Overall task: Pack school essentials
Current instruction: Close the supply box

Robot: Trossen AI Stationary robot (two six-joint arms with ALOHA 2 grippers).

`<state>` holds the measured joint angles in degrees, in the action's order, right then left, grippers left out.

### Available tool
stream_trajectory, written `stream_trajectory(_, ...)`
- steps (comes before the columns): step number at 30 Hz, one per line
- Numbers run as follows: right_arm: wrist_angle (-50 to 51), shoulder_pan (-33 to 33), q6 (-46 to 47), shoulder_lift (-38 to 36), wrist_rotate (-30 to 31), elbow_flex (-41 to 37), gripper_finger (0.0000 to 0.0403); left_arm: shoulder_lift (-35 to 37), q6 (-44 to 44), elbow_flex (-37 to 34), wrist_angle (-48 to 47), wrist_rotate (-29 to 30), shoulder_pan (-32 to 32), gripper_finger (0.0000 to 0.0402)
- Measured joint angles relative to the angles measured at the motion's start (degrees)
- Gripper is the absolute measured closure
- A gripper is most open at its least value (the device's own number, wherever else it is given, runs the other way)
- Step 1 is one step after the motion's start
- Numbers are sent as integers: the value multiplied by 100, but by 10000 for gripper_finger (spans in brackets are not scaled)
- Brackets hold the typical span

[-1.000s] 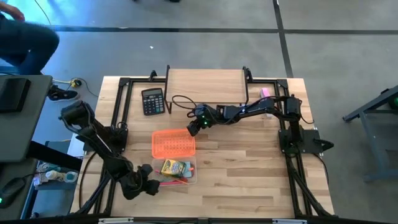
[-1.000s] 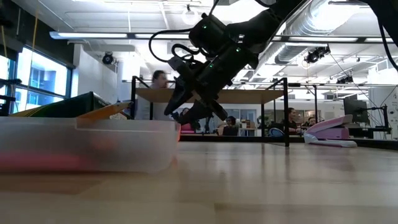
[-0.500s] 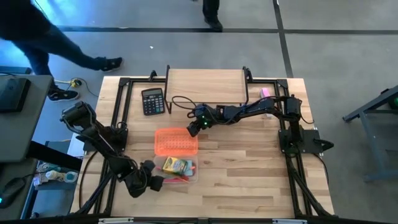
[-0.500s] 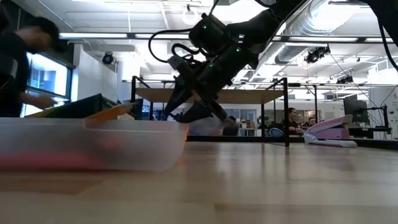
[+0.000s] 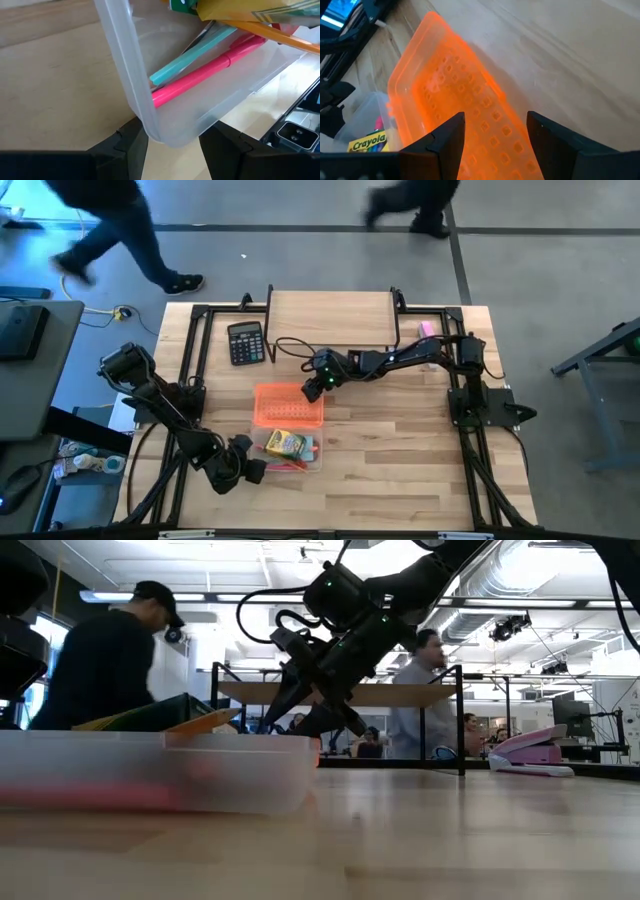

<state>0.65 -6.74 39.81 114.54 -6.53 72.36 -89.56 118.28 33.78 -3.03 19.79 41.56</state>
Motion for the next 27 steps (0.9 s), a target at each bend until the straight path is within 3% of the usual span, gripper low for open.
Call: stream_trajectory(27,-151,81,167,-181,-328,0,201,-2,-1,-4,-2,68,-144,243)
